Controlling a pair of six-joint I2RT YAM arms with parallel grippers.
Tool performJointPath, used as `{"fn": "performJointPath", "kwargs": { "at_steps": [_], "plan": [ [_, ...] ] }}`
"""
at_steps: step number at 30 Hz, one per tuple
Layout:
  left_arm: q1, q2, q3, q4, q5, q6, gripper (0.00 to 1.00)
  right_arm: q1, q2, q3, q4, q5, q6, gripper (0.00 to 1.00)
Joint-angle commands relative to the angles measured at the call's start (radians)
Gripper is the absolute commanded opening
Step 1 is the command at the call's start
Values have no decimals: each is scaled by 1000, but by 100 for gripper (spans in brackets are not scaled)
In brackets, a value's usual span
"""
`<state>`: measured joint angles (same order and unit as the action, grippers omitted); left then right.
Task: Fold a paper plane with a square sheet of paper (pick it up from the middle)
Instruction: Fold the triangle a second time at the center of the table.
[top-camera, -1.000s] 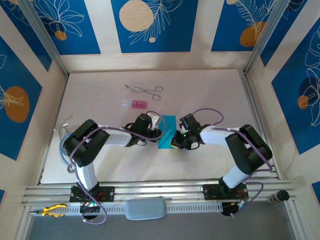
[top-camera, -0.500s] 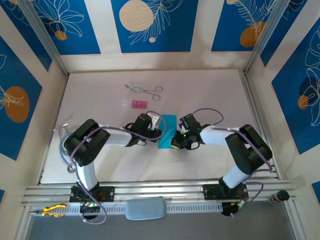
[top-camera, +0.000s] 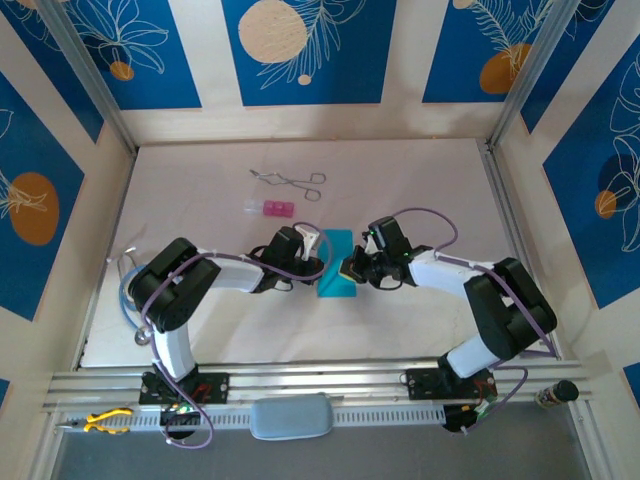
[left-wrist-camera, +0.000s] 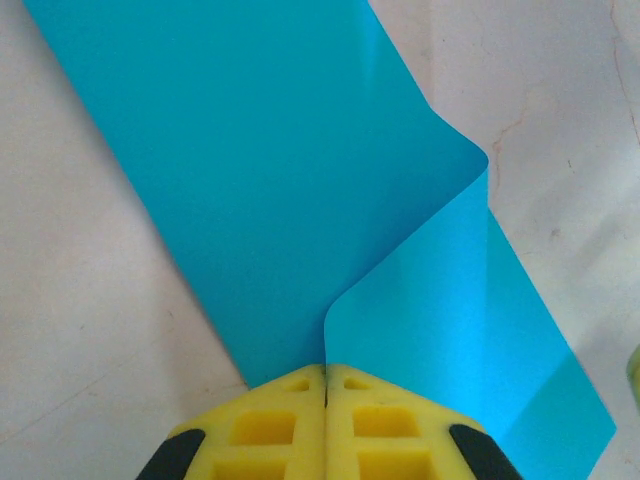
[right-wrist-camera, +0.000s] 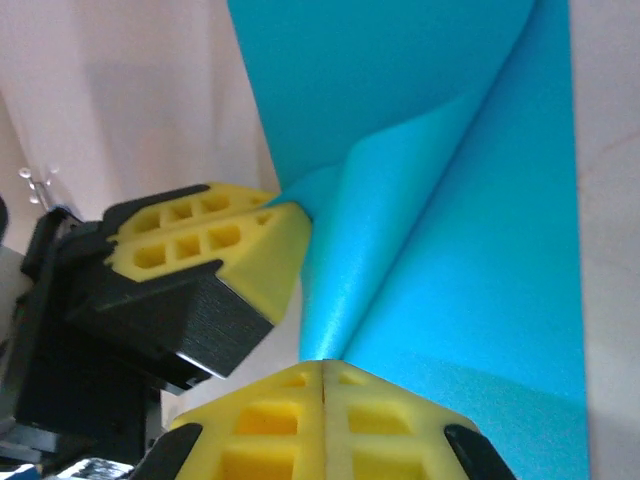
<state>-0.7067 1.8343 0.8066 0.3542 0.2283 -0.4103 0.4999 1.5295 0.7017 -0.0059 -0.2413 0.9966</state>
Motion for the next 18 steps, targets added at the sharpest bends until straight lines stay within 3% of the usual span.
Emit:
{"fn": "performJointPath", "kwargs": {
  "at_steps": [1, 18],
  "plan": [
    [13, 23, 12, -37, 23, 7, 0, -2, 53, 51, 62, -58, 47, 0],
    [13, 28, 14, -34, 25, 0, 0, 4, 209, 73, 143, -67, 89, 0]
  ]
}}
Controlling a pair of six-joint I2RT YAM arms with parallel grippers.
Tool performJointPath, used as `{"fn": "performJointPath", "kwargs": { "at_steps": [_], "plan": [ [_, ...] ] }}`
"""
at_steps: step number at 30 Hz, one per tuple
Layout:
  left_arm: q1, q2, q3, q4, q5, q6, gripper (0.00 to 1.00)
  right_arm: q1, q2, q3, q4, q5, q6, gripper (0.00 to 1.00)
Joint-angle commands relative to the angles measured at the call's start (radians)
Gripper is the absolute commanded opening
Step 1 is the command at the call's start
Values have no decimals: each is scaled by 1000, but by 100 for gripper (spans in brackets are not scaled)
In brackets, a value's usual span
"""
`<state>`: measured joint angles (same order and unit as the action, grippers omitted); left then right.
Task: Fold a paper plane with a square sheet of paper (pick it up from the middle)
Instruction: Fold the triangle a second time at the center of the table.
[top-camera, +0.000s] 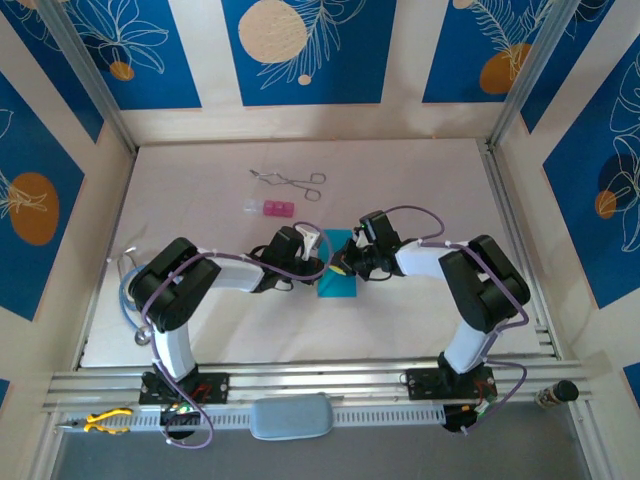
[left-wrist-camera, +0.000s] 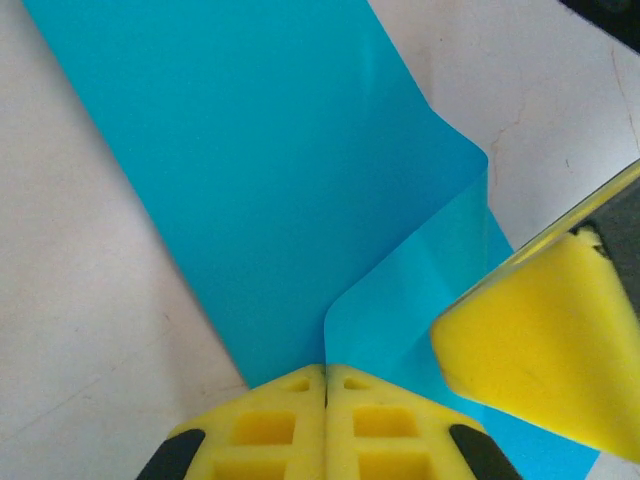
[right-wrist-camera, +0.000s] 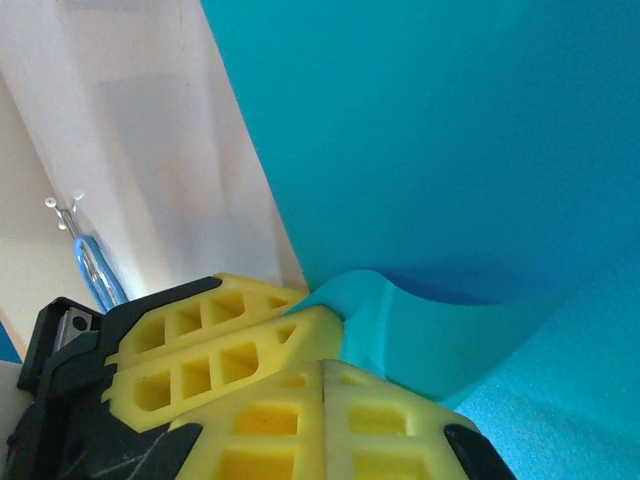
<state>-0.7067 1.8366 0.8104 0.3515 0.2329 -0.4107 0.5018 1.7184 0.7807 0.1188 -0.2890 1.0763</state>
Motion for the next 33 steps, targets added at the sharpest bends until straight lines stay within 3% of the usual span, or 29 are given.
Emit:
{"fn": "performJointPath", "kwargs": {
  "at_steps": [1, 12, 20, 33],
  "plan": [
    [12, 26, 12, -32, 20, 0, 0, 1, 25, -8, 19, -19, 7, 0],
    [13, 26, 7, -36, 17, 1, 0, 0, 50, -100, 77, 4, 32, 0],
    [12, 26, 10, -48, 16, 3, 0, -20, -32, -13, -19, 10, -21, 0],
    [12, 27, 16, -54, 19, 6, 0, -46, 42, -53, -28, 85, -13, 0]
  ]
}}
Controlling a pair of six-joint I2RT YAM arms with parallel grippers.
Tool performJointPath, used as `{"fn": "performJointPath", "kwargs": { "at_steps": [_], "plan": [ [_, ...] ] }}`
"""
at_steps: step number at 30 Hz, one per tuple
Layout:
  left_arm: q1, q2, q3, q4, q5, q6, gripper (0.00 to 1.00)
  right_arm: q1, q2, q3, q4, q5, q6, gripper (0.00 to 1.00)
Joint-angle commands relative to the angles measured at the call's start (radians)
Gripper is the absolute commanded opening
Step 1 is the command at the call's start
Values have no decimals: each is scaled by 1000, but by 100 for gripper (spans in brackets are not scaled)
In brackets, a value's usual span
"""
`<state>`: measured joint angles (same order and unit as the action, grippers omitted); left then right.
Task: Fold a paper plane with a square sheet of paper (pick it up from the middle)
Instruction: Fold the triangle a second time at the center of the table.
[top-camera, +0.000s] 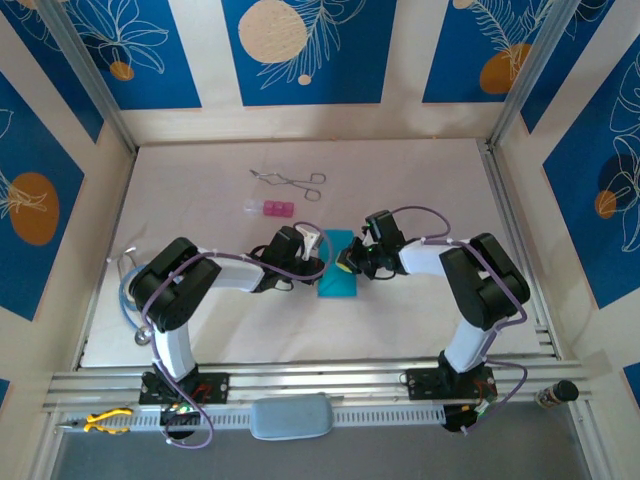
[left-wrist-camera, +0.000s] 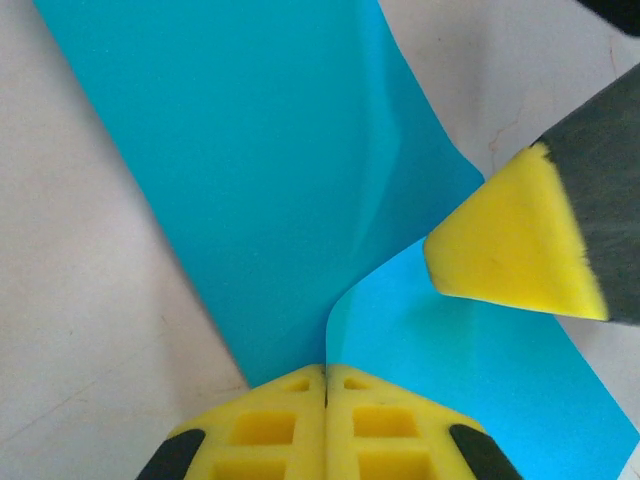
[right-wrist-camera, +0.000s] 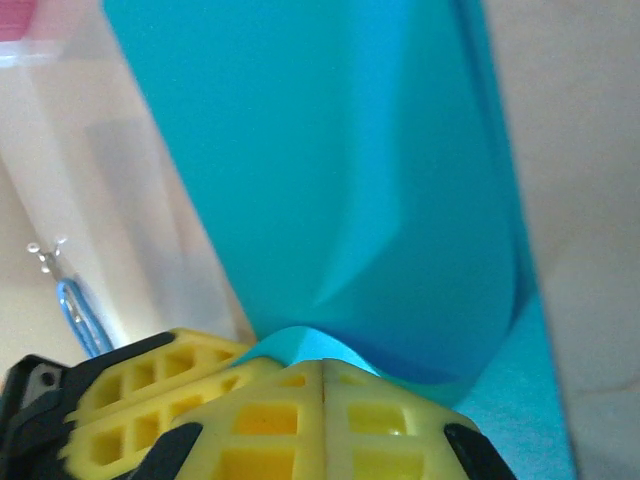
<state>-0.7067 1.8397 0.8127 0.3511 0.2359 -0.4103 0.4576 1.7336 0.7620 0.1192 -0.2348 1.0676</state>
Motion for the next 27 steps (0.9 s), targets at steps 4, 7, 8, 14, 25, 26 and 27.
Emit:
{"fn": "performJointPath", "kwargs": {
  "at_steps": [4, 7, 8, 14, 25, 26, 27],
  "plan": [
    [12, 24, 11, -55, 13, 5, 0, -7, 30, -40, -28, 28, -9, 0],
    [13, 23, 9, -58, 11, 6, 0, -14, -1, -19, -43, 8, -21, 0],
    [13, 22, 9, -58, 12, 5, 0, -21, -16, -9, -47, -7, -26, 0],
    [12, 23, 14, -64, 14, 7, 0, -56, -61, 32, -71, -23, -53, 0],
    [12, 18, 5, -62, 14, 7, 0, -80, 28, -37, -80, 64, -38, 0],
    [12, 17, 3, -63, 12, 7, 0, -83, 32, -43, -80, 72, -37, 0],
    [13, 16, 3, -63, 13, 7, 0, -86, 33, -46, -81, 73, -36, 0]
  ]
}}
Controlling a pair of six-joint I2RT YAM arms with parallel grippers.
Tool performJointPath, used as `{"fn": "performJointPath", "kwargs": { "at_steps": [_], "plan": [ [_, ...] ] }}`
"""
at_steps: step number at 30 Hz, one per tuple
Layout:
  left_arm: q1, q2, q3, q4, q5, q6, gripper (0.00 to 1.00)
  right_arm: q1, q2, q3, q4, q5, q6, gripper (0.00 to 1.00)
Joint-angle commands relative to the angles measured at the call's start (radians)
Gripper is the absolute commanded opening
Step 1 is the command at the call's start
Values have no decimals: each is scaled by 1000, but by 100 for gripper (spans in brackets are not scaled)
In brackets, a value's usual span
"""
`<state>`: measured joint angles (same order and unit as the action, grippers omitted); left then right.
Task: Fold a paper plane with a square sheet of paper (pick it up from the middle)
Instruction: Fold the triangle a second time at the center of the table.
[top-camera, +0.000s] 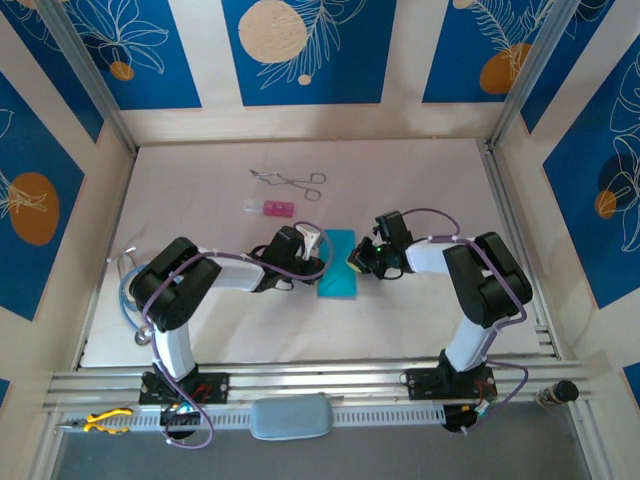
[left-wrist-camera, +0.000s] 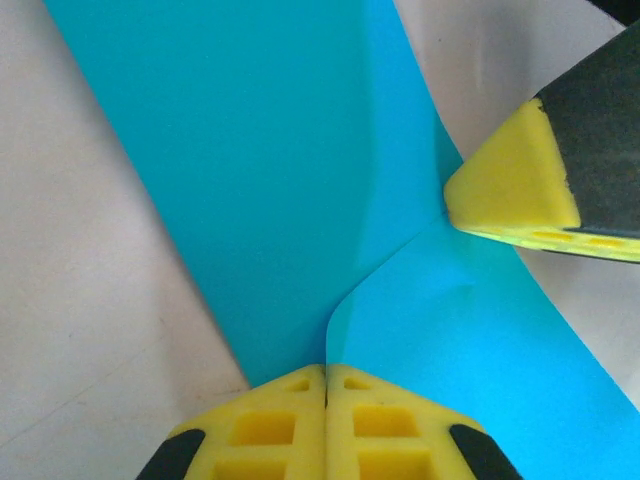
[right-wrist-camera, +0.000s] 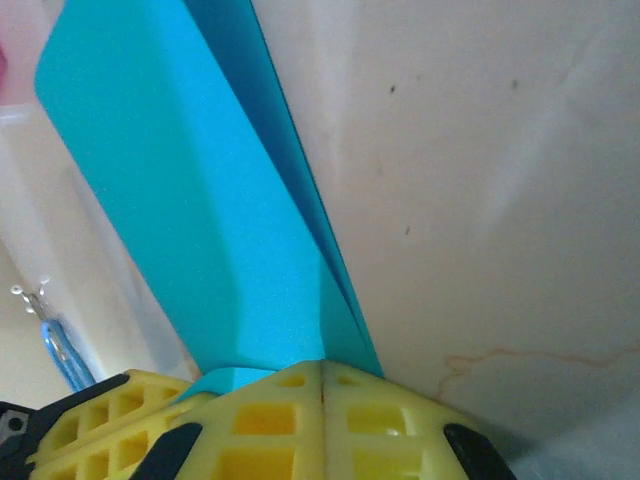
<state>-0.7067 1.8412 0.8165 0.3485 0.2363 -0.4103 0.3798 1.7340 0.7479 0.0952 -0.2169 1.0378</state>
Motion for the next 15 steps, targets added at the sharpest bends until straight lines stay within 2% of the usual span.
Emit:
{"fn": "performJointPath", "kwargs": {
  "at_steps": [1, 9, 15],
  "plan": [
    [13, 15, -2, -59, 12, 7, 0, -13, 31, -31, -56, 52, -6, 0],
    [12, 10, -5, -59, 11, 7, 0, -75, -59, 7, -74, -45, 27, 0],
    [13, 9, -8, -56, 11, 4, 0, -21, -146, 12, -61, -50, -40, 0]
  ]
}}
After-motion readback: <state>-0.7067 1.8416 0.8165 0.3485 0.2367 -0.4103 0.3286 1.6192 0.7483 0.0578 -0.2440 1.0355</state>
